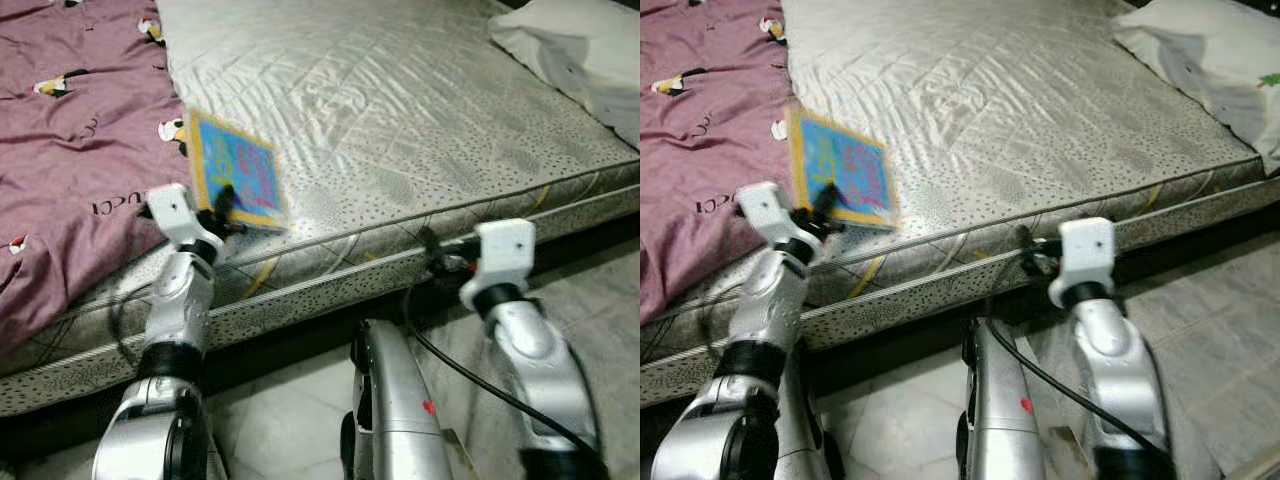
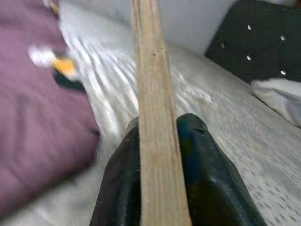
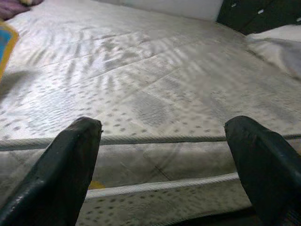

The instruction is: Clean up the room

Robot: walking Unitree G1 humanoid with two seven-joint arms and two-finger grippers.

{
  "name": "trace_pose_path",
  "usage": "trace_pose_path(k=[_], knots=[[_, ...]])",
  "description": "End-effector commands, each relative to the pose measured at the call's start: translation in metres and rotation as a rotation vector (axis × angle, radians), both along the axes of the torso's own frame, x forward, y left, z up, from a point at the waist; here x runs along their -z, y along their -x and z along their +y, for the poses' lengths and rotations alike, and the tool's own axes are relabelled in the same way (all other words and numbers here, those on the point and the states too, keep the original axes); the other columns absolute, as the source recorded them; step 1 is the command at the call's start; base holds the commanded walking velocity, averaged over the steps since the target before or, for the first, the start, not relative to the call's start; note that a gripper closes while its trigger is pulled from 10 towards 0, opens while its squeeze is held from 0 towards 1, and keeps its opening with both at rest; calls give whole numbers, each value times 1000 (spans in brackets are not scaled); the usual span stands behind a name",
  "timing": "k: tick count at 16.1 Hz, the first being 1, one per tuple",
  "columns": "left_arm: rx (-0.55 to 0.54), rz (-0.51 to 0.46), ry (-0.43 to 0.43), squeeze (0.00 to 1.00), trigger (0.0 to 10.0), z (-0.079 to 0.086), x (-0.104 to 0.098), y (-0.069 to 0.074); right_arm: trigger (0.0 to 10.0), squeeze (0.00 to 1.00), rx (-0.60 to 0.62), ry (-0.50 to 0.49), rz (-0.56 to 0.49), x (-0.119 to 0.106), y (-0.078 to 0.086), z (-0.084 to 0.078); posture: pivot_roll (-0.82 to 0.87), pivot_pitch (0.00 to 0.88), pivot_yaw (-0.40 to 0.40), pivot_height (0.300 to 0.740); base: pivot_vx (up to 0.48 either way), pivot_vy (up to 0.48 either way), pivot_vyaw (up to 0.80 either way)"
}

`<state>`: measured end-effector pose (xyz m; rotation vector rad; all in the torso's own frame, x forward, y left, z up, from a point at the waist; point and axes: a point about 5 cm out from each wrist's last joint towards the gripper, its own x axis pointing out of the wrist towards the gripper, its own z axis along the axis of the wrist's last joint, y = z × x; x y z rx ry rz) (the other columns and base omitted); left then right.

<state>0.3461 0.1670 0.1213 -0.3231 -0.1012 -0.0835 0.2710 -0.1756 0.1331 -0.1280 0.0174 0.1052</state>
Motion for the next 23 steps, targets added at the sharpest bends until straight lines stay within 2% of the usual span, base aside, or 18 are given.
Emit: trace_pose_path(k=[1,2,3,5,7,10,13,16,18,19,20,21,23], knots=[[-45,-67,-42,0,0,9,-14,2,10000,0,2,-6,-1,2,-2,3,-86,0,-40,453,0,0,0],[-42,-100,-76,0,0,10,-19,6,10000,0,0,-27,2,5,-4,7,-72,0,-34,453,0,0,0],[-33,-135,-155,0,0,9,-25,14,10000,0,-20,-82,7,9,-6,16,-56,0,-20,453,0,0,0],[-22,-172,-218,0,0,9,-31,21,10000,0,-46,-118,-7,9,-8,24,-36,0,0,453,0,0,0],[9,-223,-279,0,0,6,-44,32,10000,0,-35,-171,-26,9,-14,30,-7,0,19,478,0,0,0],[50,-235,-306,0,0,-7,-44,36,10000,0,-16,-221,-12,17,-20,34,16,0,22,508,0,0,0],[61,-177,-297,0,0,-14,-28,45,10000,0,-28,-242,-9,24,-23,44,12,0,35,548,0,0,0],[99,-183,-321,0,0,-25,-30,47,10000,0,-26,-252,-41,17,-30,45,8,0,34,588,0,0,0],[80,-155,-346,0,0,-23,-27,47,10000,0,-25,-250,-56,14,-31,44,7,0,35,613,0,0,0],[75,-138,-352,0,2353,-21,-24,49,10000,0,-24,-246,-59,14,-31,43,6,0,29,633,0,0,0],[70,-122,-356,0,2353,-20,-22,50,10000,0,-22,-244,-60,13,-31,42,7,0,28,643,0,0,0],[51,-84,-326,0,10000,-19,-20,51,10000,0,-22,-243,-73,9,-31,41,4,0,26,658,0,0,0],[41,-89,-331,0,10000,-22,-22,53,10000,0,-26,-243,-77,8,-30,41,4,0,22,683,0,0,0]])
